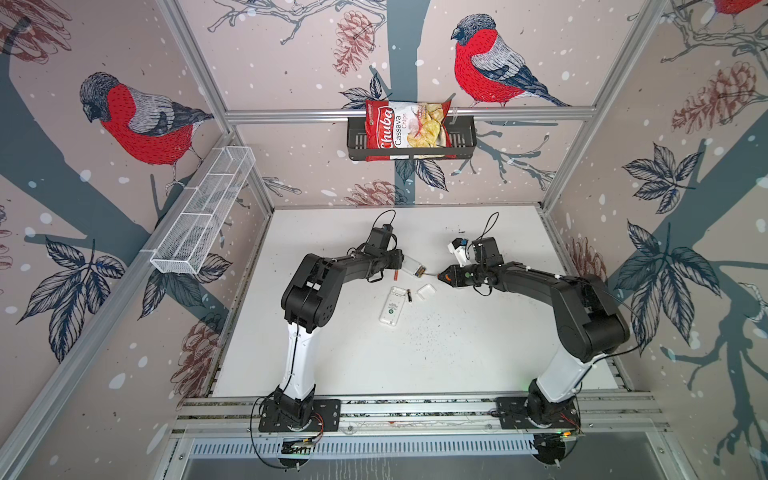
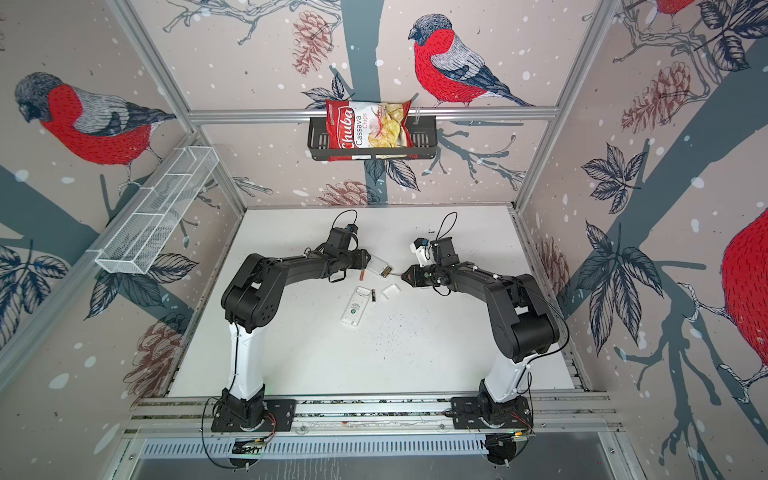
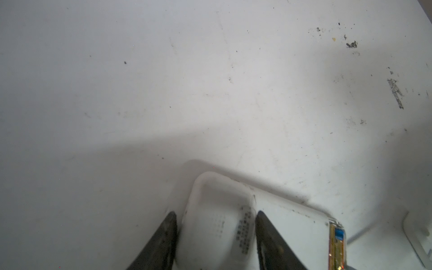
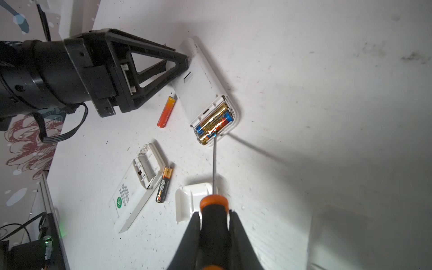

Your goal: Unload the batteries from the remote control

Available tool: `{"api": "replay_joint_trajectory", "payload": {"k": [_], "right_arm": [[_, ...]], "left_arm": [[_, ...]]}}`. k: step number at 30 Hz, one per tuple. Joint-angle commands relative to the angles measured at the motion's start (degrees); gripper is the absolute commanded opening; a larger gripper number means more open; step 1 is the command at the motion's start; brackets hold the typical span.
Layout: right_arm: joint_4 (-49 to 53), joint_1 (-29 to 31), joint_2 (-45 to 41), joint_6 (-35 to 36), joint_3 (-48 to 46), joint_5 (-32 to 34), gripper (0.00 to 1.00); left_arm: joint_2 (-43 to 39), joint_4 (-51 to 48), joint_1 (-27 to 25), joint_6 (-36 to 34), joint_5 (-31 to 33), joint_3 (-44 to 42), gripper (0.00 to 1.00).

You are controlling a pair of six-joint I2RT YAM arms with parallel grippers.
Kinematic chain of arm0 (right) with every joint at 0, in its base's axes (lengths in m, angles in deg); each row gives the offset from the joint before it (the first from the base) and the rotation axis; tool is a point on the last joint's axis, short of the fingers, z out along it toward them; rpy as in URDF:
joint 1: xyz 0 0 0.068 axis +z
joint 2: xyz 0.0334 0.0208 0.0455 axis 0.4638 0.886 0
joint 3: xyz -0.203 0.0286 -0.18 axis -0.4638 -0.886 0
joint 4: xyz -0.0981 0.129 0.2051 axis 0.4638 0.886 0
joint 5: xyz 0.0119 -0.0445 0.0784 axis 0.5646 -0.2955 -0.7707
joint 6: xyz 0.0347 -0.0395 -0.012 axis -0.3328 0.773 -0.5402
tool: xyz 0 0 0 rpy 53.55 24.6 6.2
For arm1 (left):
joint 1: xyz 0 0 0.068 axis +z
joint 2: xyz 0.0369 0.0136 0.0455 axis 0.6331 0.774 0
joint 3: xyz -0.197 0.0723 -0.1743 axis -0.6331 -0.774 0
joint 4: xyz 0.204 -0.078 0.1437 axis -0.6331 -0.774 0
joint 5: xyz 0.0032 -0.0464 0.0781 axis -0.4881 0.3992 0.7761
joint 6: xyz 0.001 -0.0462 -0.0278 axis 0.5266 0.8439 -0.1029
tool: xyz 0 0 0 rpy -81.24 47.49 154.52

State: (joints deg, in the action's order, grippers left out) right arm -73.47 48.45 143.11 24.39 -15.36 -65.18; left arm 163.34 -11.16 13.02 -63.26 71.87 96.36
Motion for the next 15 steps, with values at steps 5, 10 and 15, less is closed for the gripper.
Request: {"api": "replay_joint_trajectory", "payload": {"k": [5, 10, 15], "right_arm": [[-4.7, -0.8, 1.0, -2.5, -1.3, -2.3, 0.0], [-0.4, -0.2, -0.1, -0.4, 0.4, 2.5, 0.0], [7.1, 2.2, -0.4, 3.5, 4.1, 8.3, 0.0]], "left_arm": [[0.6, -2.1, -0.4, -0.2, -2.3, -0.3, 0.52], [0.5, -2.1, -0.4, -0.1, -2.1, -0.4, 0.52], [0.4, -2.2, -0.4, -0.2, -1.9, -0.4, 0.51]]}}
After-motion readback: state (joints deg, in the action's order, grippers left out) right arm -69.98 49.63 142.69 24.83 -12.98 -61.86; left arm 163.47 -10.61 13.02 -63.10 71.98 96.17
